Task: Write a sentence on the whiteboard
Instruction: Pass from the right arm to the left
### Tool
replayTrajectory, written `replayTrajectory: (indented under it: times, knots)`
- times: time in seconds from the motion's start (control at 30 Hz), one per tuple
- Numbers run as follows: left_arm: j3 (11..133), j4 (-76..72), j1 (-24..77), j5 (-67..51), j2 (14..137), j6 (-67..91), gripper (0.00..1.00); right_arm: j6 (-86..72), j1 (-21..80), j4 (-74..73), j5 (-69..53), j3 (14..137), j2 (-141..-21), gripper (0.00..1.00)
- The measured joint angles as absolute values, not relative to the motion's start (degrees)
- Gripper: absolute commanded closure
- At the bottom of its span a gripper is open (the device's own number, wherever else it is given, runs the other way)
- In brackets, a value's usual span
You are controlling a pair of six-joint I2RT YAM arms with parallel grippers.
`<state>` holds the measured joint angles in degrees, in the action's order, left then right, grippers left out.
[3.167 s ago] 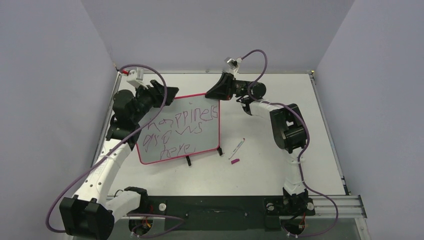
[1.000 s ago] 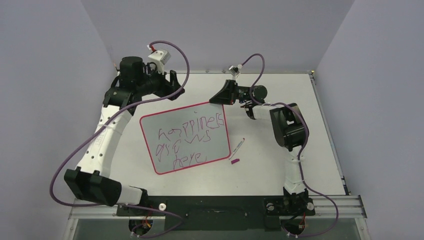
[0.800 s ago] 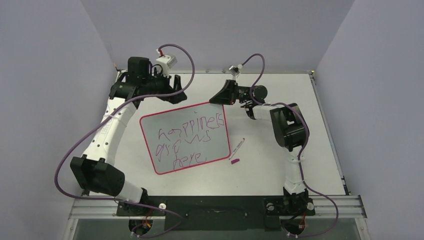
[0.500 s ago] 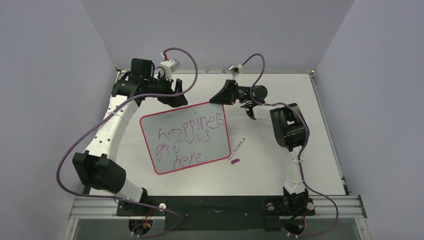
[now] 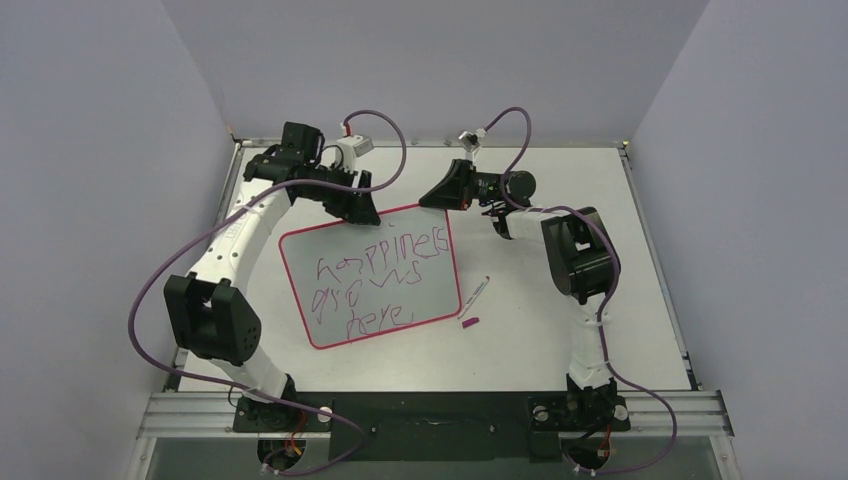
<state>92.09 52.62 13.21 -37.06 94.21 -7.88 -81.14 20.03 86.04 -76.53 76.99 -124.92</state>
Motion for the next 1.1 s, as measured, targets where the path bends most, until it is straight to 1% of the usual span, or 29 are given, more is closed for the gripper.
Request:
replayTrajectory:
  times: [0.2,0.37,0.53,0.6,0.67,0.7,0.73,0.77,0.8,0.9,1.0,1.03,1.07,1.1]
  knots:
    - [92.1,55.2,13.9,-41.0,94.5,-10.2,0.49,-80.9,20.0,86.0,-76.7,76.9,-124.8,1.0]
    - [92.1,56.1,14.1,-42.2,94.7,-11.9,0.5,-81.0,20.0,86.0,-77.2,76.7,-124.4,1.0]
    - [92.1,56.9,14.6,-42.5,95.1,-12.4,0.57,-80.8,20.0,86.1,-77.6,76.5,-123.7,1.0]
    - [92.2,57.4,14.8,-42.6,95.9,-12.5,0.62,-80.7,20.0,86.1,-77.6,76.3,-123.4,1.0]
    - [92.2,57.8,15.2,-42.6,96.9,-12.8,0.71,-80.6,20.1,86.1,-77.7,76.2,-123.2,1.0]
    - [92.2,58.0,15.4,-42.6,97.3,-12.9,0.8,-80.6,20.2,86.1,-77.8,76.1,-123.2,1.0]
    - [92.2,58.1,15.5,-42.6,97.7,-13.0,0.87,-80.5,20.3,86.1,-77.9,76.1,-123.1,1.0]
    - [92.3,58.5,15.6,-43.4,98.0,-13.3,0.97,-80.3,20.3,86.1,-78.2,76.1,-123.1,1.0]
    - [92.3,59.2,15.7,-44.9,98.1,-13.9,1.0,-80.1,20.3,86.4,-78.6,76.0,-123.1,1.0]
    - [92.4,60.7,16.9,-48.8,98.1,-16.7,1.0,-79.8,19.8,87.4,-79.7,75.9,-123.1,1.0]
    - [92.4,60.3,17.6,-48.6,98.1,-16.9,1.0,-80.1,19.4,88.0,-80.6,75.9,-122.9,1.0]
    - [92.4,60.1,17.6,-48.2,98.0,-17.1,1.0,-80.0,19.4,88.0,-80.6,75.9,-122.7,0.98]
    - [92.4,60.1,17.6,-48.2,97.9,-17.1,1.0,-80.0,19.4,88.0,-80.5,75.9,-122.5,0.93]
    - [92.4,60.1,17.6,-47.9,97.4,-17.1,1.0,-80.0,19.5,88.0,-80.5,75.9,-122.3,0.8]
